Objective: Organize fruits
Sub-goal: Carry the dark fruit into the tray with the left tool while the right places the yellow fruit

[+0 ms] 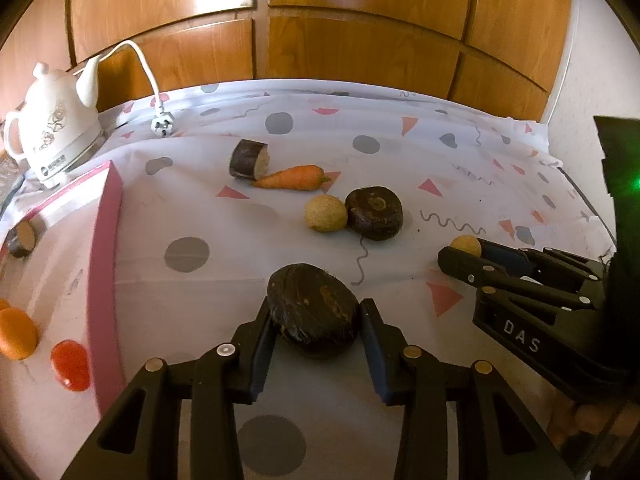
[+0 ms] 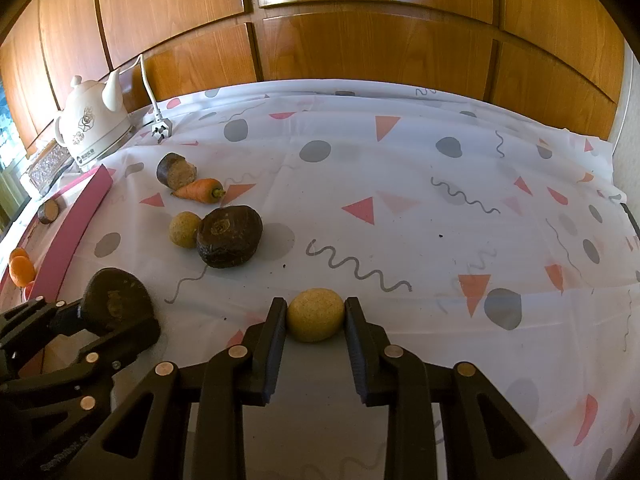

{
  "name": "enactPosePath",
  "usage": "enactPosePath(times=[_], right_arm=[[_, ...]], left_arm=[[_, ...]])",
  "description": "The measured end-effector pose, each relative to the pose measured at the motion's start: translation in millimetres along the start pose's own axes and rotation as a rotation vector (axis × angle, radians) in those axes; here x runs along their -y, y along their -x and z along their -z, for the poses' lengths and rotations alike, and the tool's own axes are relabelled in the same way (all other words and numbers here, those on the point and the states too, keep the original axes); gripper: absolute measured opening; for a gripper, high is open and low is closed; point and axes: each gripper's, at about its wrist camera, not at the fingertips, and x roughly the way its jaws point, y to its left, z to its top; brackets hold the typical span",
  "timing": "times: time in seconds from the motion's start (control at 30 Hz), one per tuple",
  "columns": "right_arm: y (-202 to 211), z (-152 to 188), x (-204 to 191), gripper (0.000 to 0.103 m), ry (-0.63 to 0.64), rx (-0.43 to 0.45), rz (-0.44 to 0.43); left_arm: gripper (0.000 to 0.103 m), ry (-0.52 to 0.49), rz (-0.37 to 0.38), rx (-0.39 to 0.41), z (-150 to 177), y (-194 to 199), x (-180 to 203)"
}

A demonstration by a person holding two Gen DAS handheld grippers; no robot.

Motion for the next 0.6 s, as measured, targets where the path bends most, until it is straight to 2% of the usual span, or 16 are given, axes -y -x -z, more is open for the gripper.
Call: enactPosePath(times=[0.07,0.3,0.6], right_arm=[[-0.3,0.0,-0.7,0.029,0.007,0.001,0.007],[0.0,0.5,-3.4,0.029,0.02,0.003,0.027],[2.4,0.8,-9.1,0.029,0.047,-0.003,0.067]], left_arm=[[0.041,0.021,0.003,-0.005,-0.2,6.0,-3.9],[0.041,0.037,-0.03,0.07,-7.1,48.2,-13.5],[0.041,0.12,-0.092,0.106,-6.5,83.6,-51.7]])
